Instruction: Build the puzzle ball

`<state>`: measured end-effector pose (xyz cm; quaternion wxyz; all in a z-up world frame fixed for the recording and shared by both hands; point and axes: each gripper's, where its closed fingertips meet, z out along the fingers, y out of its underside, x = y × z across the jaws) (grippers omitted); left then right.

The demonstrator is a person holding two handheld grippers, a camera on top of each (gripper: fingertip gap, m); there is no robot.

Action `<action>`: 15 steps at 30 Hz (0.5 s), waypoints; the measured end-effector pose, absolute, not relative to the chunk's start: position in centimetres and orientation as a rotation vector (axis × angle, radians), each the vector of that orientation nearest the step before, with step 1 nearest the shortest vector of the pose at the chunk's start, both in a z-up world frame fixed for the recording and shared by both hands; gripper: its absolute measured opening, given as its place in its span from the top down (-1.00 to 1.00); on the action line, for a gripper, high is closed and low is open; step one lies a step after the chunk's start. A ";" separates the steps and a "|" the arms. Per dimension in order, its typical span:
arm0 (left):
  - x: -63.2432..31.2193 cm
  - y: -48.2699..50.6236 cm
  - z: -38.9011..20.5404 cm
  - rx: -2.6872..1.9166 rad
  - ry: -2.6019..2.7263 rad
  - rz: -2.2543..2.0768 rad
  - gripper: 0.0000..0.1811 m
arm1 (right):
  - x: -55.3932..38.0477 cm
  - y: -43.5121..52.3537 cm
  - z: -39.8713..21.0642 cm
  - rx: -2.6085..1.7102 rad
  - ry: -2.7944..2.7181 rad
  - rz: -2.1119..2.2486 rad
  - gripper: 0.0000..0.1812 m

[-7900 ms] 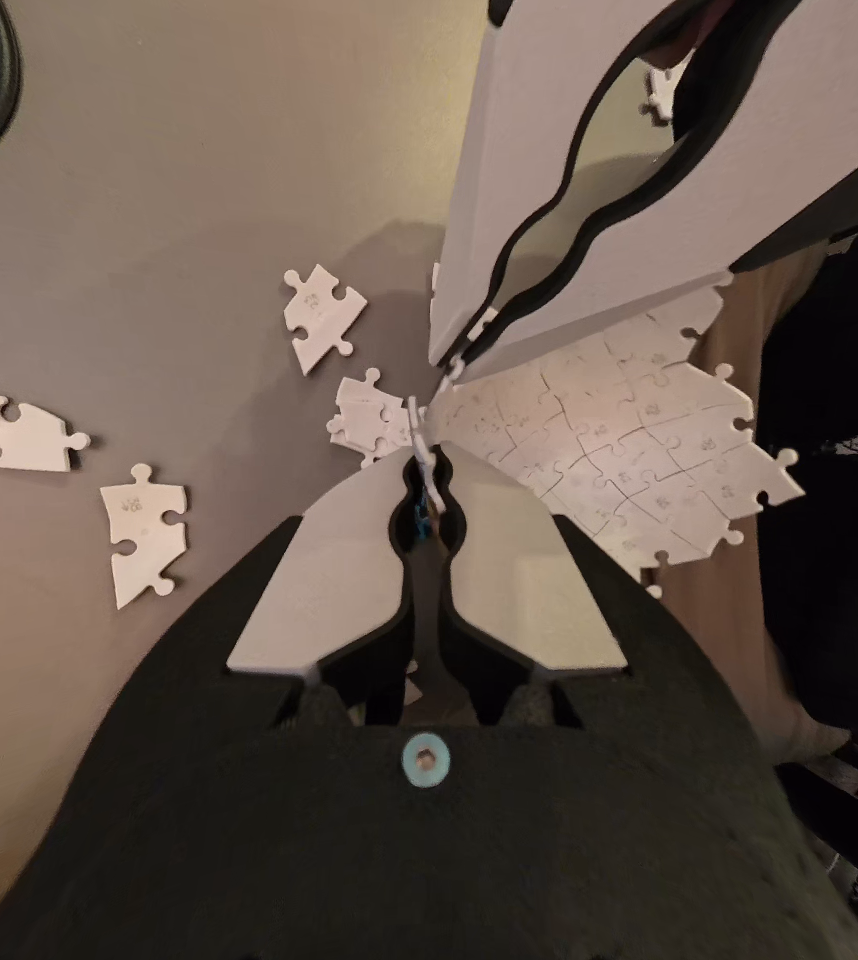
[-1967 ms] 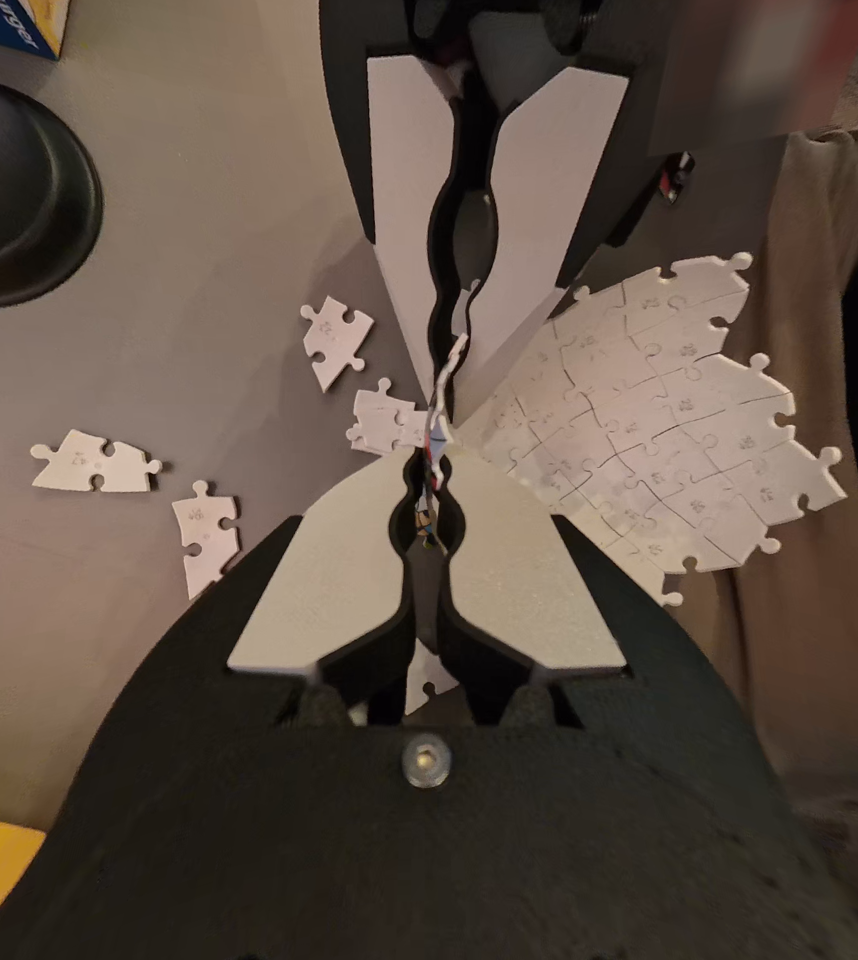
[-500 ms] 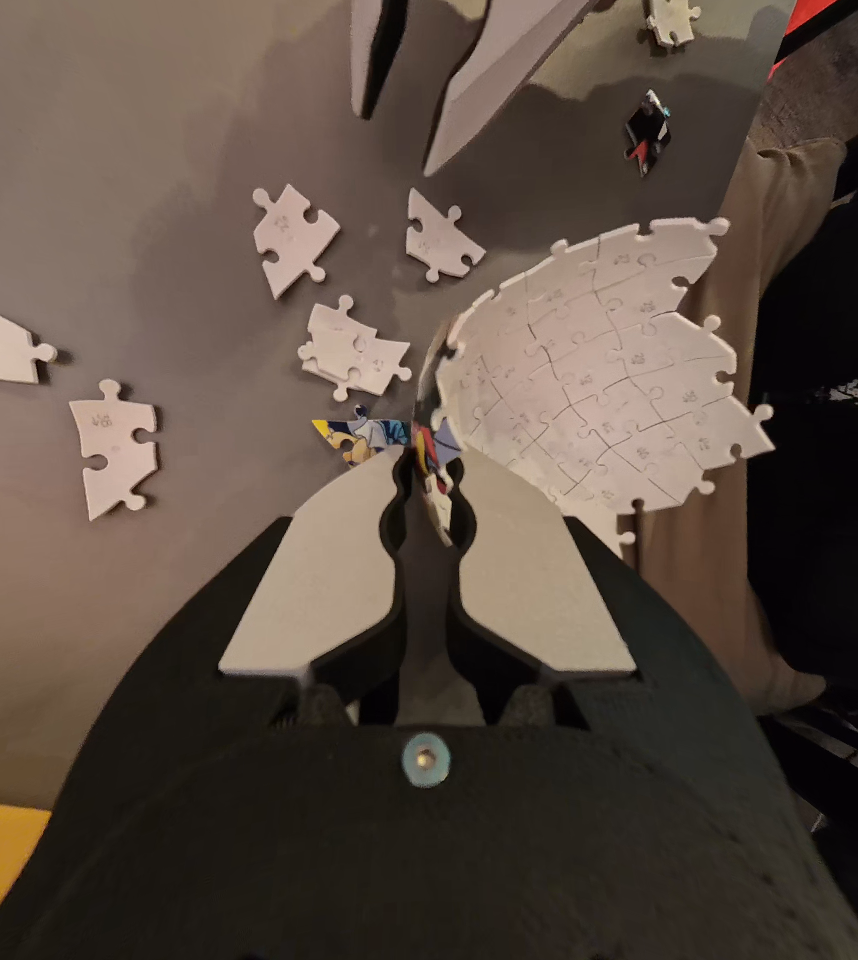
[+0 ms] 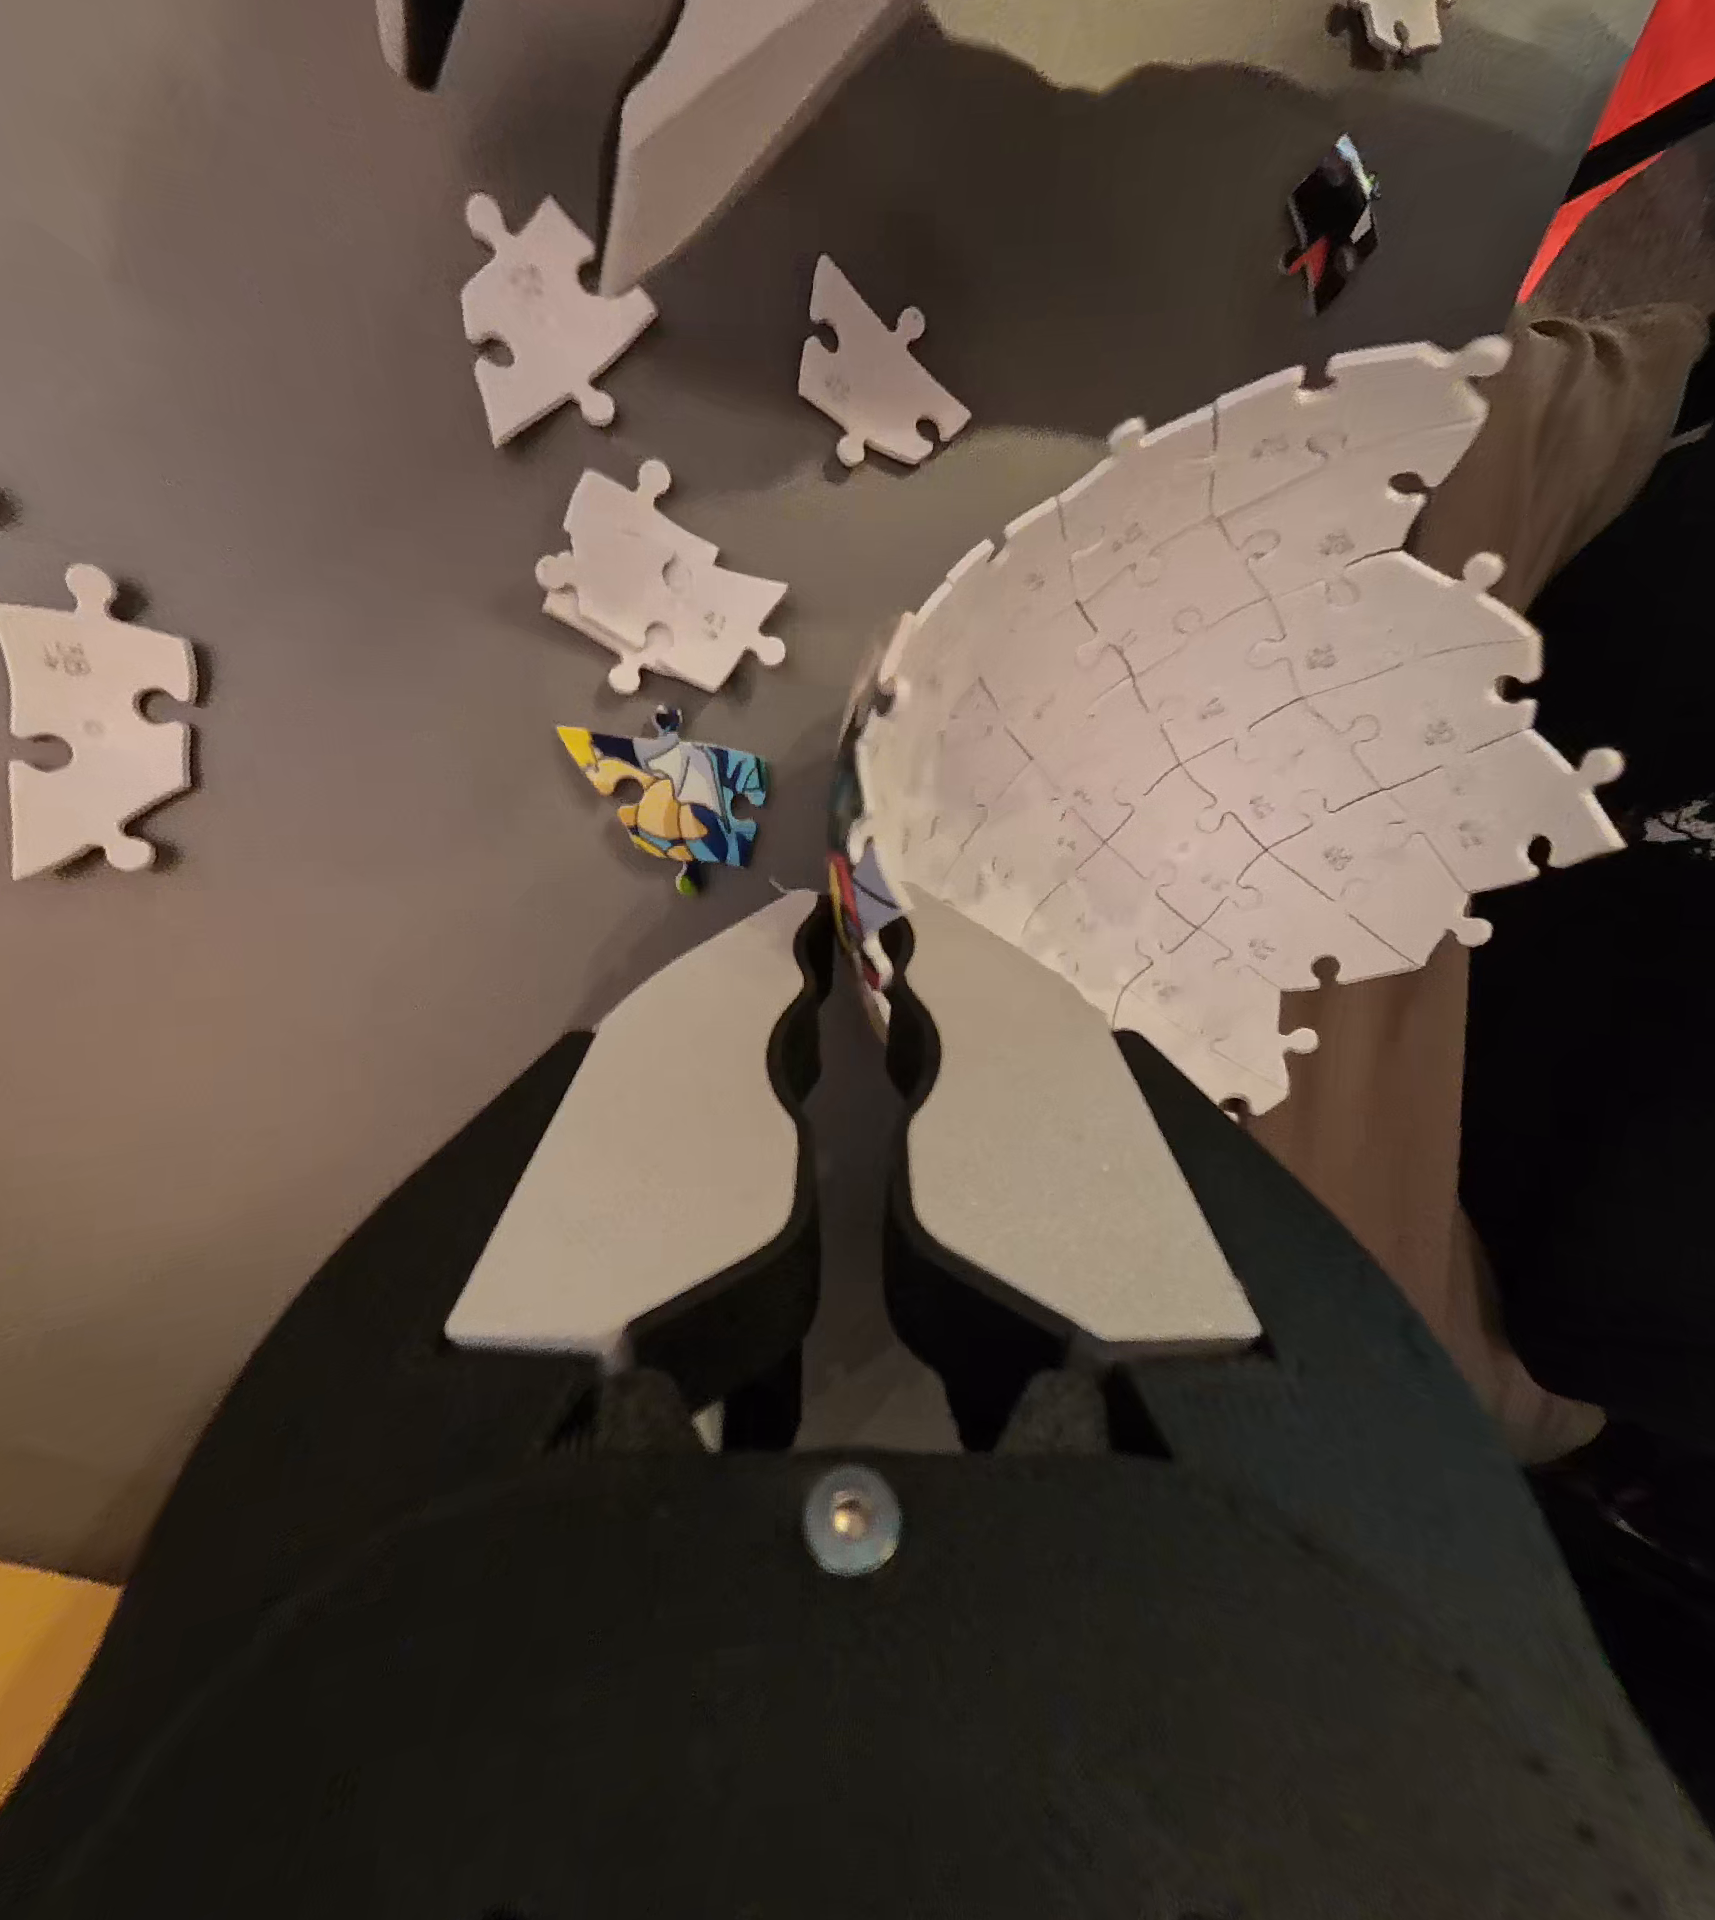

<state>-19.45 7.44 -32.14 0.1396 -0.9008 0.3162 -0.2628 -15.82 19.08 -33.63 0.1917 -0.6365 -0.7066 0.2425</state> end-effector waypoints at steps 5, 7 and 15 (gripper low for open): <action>-19.6 7.1 -32.3 -2.609 0.877 -0.767 0.91 | -16.7 19.5 -35.0 -1.806 -2.033 0.692 0.68; -19.5 7.0 -32.2 -2.601 0.877 -0.771 0.88 | -16.6 19.3 -35.0 -1.823 -2.051 0.714 0.85; -19.5 7.5 -31.7 -2.575 0.857 -0.772 0.76 | -15.2 19.1 -34.9 -1.875 -2.020 0.717 1.00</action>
